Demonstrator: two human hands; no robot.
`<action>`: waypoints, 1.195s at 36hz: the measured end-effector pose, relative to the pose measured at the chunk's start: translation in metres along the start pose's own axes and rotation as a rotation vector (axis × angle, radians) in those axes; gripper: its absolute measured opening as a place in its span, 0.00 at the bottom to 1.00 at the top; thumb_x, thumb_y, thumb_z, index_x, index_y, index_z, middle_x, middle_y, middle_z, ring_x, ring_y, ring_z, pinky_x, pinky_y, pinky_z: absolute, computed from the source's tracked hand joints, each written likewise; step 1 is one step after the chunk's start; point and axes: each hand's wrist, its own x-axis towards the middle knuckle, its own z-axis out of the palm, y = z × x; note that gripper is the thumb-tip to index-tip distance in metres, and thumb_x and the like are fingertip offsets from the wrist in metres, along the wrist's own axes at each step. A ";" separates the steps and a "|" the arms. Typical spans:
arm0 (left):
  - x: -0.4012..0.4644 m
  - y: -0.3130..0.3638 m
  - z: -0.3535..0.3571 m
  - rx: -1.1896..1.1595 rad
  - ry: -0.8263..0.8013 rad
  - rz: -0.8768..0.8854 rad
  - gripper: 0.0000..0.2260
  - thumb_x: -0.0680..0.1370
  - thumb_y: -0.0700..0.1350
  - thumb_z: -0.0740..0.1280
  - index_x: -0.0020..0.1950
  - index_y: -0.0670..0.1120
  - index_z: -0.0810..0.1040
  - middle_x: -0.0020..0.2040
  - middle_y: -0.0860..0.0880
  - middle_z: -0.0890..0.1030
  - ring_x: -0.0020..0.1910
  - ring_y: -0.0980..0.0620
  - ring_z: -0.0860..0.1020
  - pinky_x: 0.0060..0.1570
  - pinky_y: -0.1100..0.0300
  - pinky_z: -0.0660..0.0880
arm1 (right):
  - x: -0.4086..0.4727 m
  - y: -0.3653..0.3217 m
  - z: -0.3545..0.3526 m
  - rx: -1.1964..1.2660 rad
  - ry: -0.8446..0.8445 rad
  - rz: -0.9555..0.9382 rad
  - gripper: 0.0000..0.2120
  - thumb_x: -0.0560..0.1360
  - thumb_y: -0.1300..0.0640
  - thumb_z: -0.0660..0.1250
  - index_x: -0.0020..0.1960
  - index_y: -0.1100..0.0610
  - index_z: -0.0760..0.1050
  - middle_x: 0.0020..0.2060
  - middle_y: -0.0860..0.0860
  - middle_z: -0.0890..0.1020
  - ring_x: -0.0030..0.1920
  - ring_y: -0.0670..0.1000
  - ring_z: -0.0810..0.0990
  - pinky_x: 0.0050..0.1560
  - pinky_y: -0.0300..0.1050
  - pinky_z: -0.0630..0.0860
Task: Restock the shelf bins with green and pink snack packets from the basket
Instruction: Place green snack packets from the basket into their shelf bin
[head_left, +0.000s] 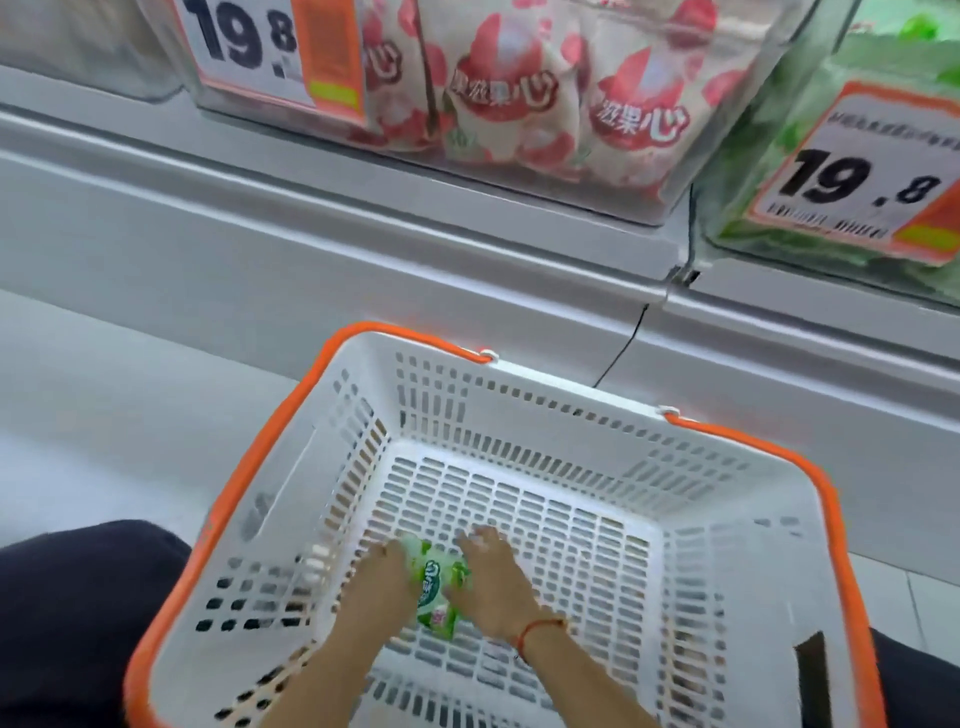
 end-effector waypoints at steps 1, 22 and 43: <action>-0.001 -0.002 0.004 -0.001 0.065 0.011 0.16 0.79 0.47 0.63 0.65 0.46 0.67 0.59 0.48 0.74 0.57 0.50 0.75 0.52 0.58 0.72 | -0.001 0.000 0.008 -0.050 0.057 -0.041 0.31 0.78 0.49 0.63 0.76 0.54 0.55 0.77 0.51 0.49 0.75 0.55 0.53 0.72 0.51 0.62; -0.089 0.133 -0.168 -0.441 -0.203 0.654 0.18 0.74 0.53 0.71 0.59 0.44 0.78 0.52 0.48 0.84 0.49 0.54 0.82 0.51 0.57 0.79 | -0.129 -0.001 -0.256 0.231 0.029 -0.266 0.18 0.69 0.58 0.76 0.36 0.50 0.66 0.27 0.43 0.67 0.25 0.39 0.66 0.26 0.31 0.62; -0.237 0.305 -0.331 -0.267 0.888 1.190 0.14 0.74 0.61 0.67 0.46 0.52 0.76 0.41 0.53 0.82 0.42 0.51 0.80 0.45 0.48 0.77 | -0.277 0.030 -0.450 -0.235 0.812 -0.220 0.16 0.67 0.46 0.76 0.52 0.51 0.83 0.37 0.38 0.78 0.35 0.39 0.76 0.37 0.29 0.70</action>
